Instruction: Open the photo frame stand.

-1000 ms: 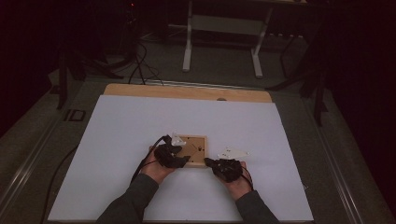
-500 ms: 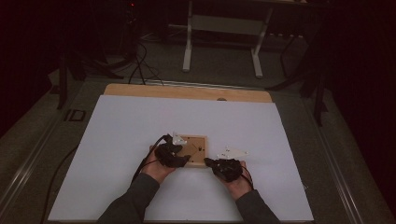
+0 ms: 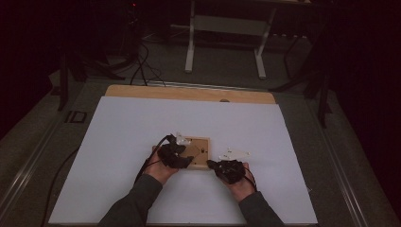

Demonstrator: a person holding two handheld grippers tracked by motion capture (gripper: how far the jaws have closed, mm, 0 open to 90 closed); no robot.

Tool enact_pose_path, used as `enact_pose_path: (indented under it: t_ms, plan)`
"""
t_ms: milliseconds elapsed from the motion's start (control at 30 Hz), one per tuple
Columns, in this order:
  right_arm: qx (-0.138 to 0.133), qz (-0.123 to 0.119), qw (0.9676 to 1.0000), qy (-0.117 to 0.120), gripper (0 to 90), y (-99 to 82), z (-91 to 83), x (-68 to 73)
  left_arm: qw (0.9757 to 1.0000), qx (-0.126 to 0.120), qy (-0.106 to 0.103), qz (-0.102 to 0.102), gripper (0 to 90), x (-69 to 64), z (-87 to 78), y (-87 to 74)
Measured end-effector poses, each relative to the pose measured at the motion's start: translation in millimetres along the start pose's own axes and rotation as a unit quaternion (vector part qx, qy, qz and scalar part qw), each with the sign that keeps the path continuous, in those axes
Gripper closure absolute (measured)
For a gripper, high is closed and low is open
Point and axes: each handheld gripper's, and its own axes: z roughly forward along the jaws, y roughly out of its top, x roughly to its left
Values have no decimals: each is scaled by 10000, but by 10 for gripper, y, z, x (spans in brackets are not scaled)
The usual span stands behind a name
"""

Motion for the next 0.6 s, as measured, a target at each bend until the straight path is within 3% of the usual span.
enact_pose_path:
  t_ms: [333,600]
  plan:
    - [48,-35,10000,-17,900,14,3,6,10000,50,1,-29,520,2,-25,47]
    - [61,-26,10000,-2,900,20,5,3,9999,-100,29,-57,520,-8,-66,84]
